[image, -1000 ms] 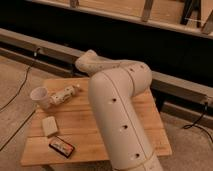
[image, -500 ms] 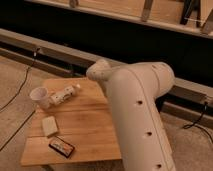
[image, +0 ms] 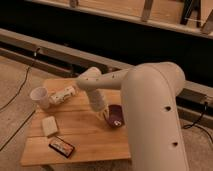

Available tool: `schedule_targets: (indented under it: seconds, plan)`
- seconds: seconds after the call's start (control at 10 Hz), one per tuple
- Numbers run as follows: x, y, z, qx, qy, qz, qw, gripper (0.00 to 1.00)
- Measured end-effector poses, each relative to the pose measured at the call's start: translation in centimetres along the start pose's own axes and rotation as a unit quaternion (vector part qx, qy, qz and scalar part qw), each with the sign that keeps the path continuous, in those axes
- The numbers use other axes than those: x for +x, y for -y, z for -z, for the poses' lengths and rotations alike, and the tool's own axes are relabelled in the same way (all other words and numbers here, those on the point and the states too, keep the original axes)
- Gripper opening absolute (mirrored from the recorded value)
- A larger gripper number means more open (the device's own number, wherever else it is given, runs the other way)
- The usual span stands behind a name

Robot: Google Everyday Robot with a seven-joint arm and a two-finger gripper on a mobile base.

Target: Drag the ceramic bowl in a circle

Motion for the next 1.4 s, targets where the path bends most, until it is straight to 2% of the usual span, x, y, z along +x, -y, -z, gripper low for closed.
schedule_targets:
  seconds: [0.1, 0.2, 0.3, 0.5, 0.7, 0.9, 1.0, 1.2, 1.4]
  plan:
    - [-0.1, -2.0, 0.5, -0.011, 0.006, 0.027, 0.9996, 0.0]
    - [-0.3, -4.5, 1.0, -0.022, 0.013, 0.063, 0.9977, 0.0]
    - [-0.8, -7.2, 1.6, -0.03, 0.019, 0.104, 0.994, 0.0]
    - [-2.1, -10.1, 2.2, -0.038, 0.029, 0.147, 0.988, 0.0]
    - [-4.1, -11.9, 2.9, -0.04, 0.044, 0.173, 0.9832, 0.0]
    - [-6.6, -12.1, 3.9, -0.032, 0.064, 0.18, 0.981, 0.0]
    - [-8.7, -11.3, 4.8, -0.021, 0.078, 0.177, 0.9809, 0.0]
    - [-10.9, -9.9, 6.0, -0.006, 0.092, 0.171, 0.9809, 0.0]
    - [-12.9, -7.5, 6.6, 0.012, 0.099, 0.155, 0.9829, 0.0]
